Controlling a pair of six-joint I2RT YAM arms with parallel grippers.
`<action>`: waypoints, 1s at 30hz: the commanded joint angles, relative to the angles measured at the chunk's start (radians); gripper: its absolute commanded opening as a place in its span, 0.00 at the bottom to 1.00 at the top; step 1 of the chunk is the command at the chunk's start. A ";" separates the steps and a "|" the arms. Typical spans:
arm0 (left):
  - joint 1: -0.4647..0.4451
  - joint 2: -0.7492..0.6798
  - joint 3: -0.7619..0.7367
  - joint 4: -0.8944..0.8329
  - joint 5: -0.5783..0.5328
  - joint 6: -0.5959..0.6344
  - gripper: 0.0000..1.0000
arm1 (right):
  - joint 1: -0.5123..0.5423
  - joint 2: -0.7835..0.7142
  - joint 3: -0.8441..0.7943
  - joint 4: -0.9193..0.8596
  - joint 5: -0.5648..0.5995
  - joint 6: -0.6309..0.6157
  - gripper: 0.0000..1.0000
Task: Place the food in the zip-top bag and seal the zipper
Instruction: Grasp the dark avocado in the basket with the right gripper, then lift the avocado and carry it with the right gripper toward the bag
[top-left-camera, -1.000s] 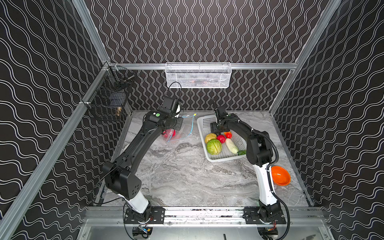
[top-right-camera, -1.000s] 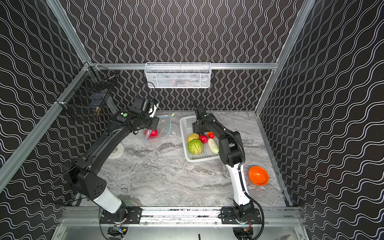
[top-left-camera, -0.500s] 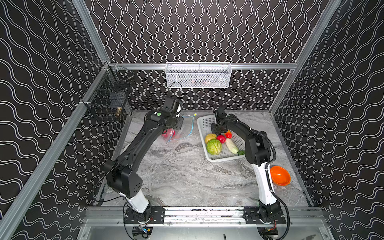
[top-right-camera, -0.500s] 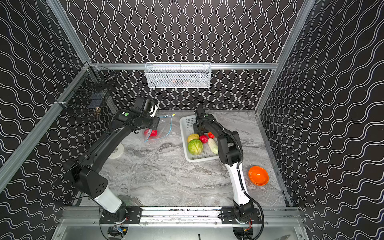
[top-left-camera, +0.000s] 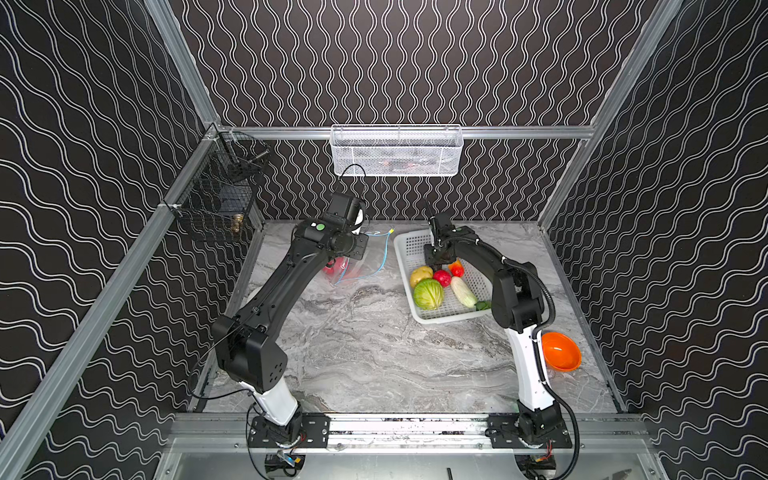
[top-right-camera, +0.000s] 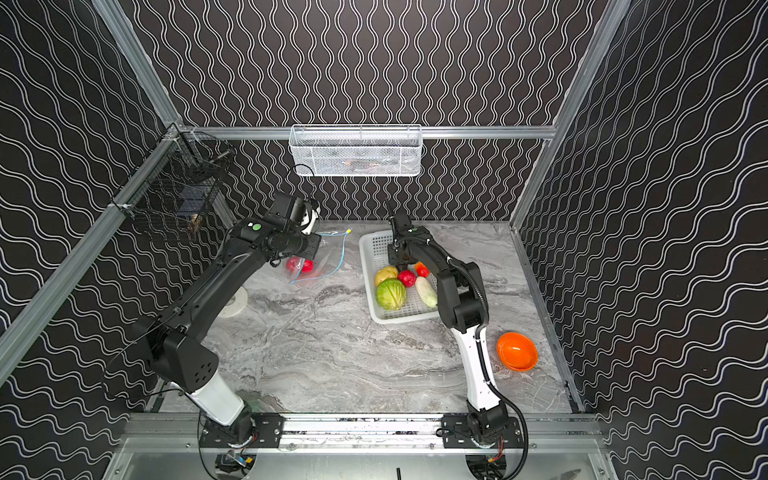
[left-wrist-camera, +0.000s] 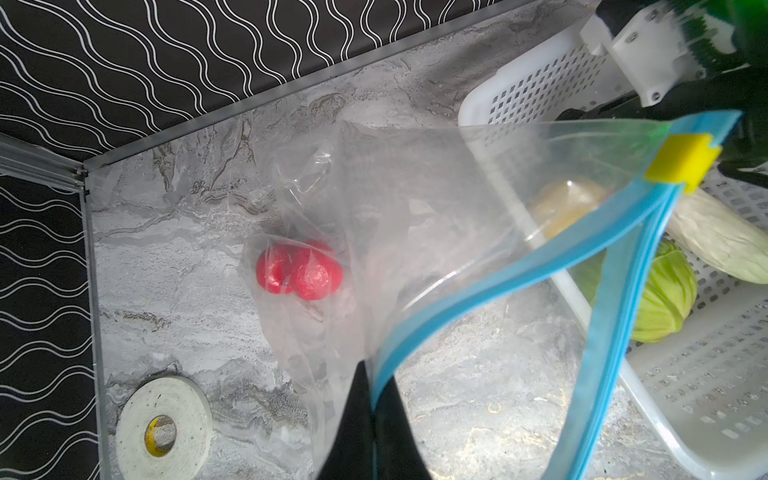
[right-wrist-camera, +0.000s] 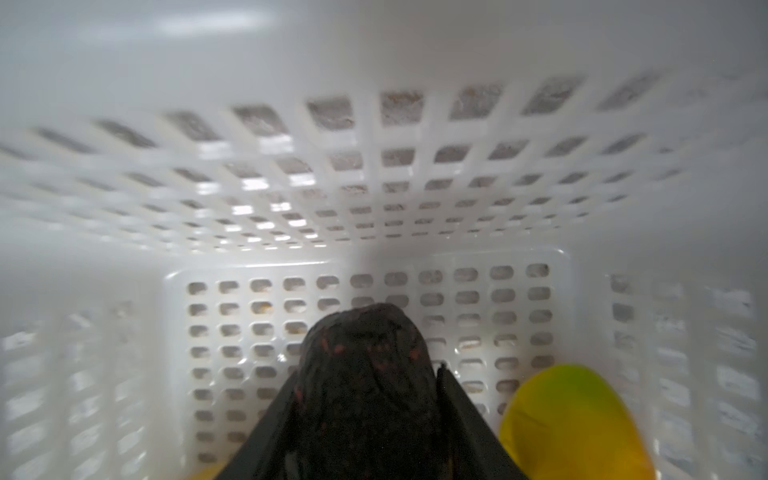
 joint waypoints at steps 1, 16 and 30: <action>0.000 0.003 0.002 0.009 0.004 -0.004 0.00 | -0.008 -0.042 -0.019 0.045 -0.037 0.035 0.36; 0.000 -0.001 0.005 0.010 -0.006 -0.004 0.00 | -0.058 -0.205 -0.199 0.216 -0.175 0.159 0.32; 0.001 -0.010 -0.009 0.017 0.015 -0.006 0.00 | -0.068 -0.388 -0.413 0.393 -0.282 0.301 0.31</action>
